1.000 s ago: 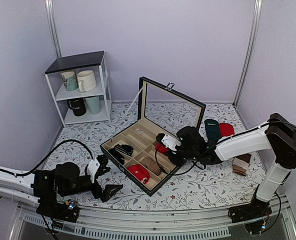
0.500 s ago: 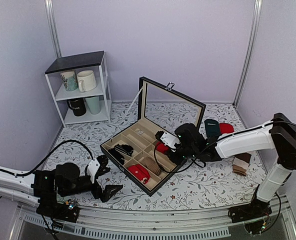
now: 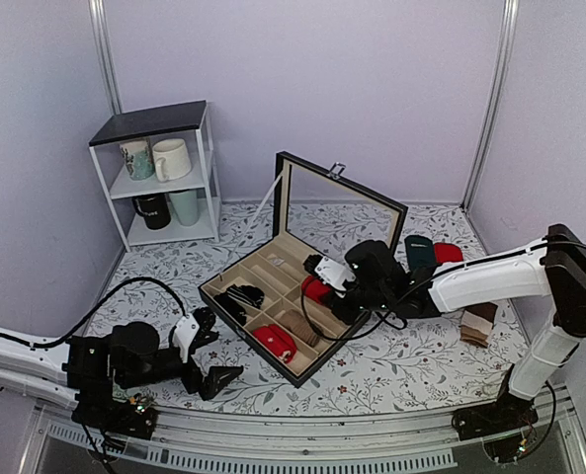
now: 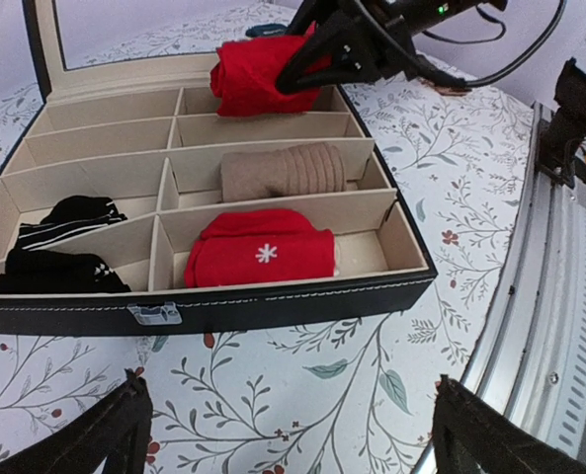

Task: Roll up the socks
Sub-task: Move the storage box to the center of the board.

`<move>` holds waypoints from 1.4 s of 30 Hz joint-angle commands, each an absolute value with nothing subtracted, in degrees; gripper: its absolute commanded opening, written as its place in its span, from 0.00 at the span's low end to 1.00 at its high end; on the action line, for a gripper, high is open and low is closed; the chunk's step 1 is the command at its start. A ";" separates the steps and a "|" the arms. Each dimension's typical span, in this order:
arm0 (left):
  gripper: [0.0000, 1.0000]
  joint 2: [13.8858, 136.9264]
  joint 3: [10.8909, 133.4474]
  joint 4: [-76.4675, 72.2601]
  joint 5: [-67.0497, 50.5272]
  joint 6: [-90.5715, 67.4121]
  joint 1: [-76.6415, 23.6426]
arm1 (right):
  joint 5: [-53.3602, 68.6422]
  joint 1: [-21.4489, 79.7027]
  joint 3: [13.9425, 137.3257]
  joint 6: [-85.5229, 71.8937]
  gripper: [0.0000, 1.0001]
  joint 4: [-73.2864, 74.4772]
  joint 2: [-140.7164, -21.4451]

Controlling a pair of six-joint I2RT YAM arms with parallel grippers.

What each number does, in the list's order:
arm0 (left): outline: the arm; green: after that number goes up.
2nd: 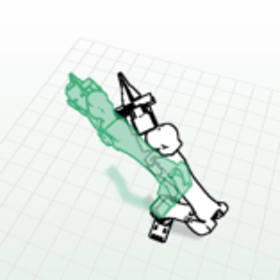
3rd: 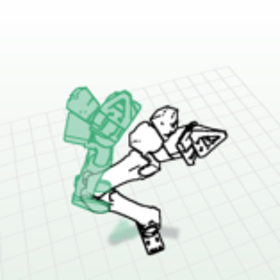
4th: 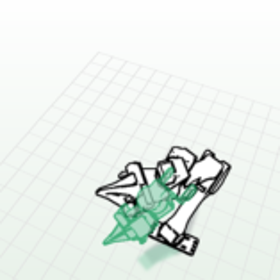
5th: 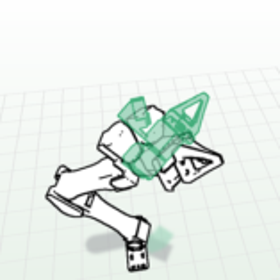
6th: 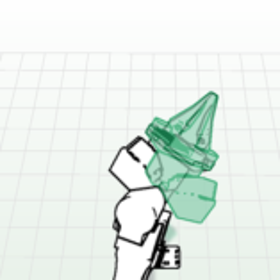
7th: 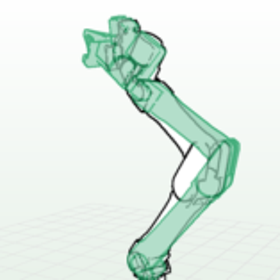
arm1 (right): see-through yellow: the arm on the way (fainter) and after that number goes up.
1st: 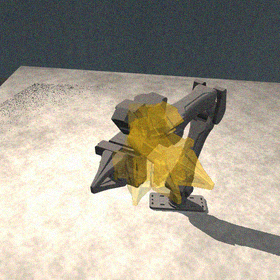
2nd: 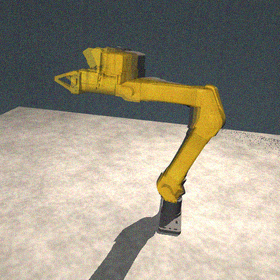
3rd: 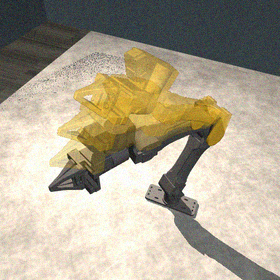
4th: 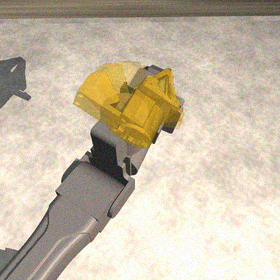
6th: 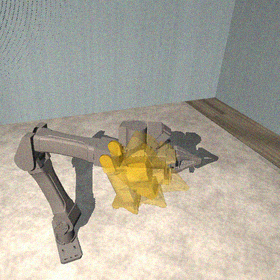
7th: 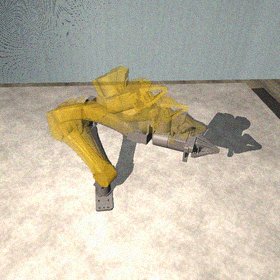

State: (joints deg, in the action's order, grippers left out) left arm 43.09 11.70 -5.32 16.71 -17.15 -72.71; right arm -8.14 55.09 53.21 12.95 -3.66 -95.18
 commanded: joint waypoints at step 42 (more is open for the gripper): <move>0.99 43.91 11.15 -7.03 15.10 -16.45 -71.94 | -13.06 56.53 51.20 12.32 0.01 -9.37 -100.41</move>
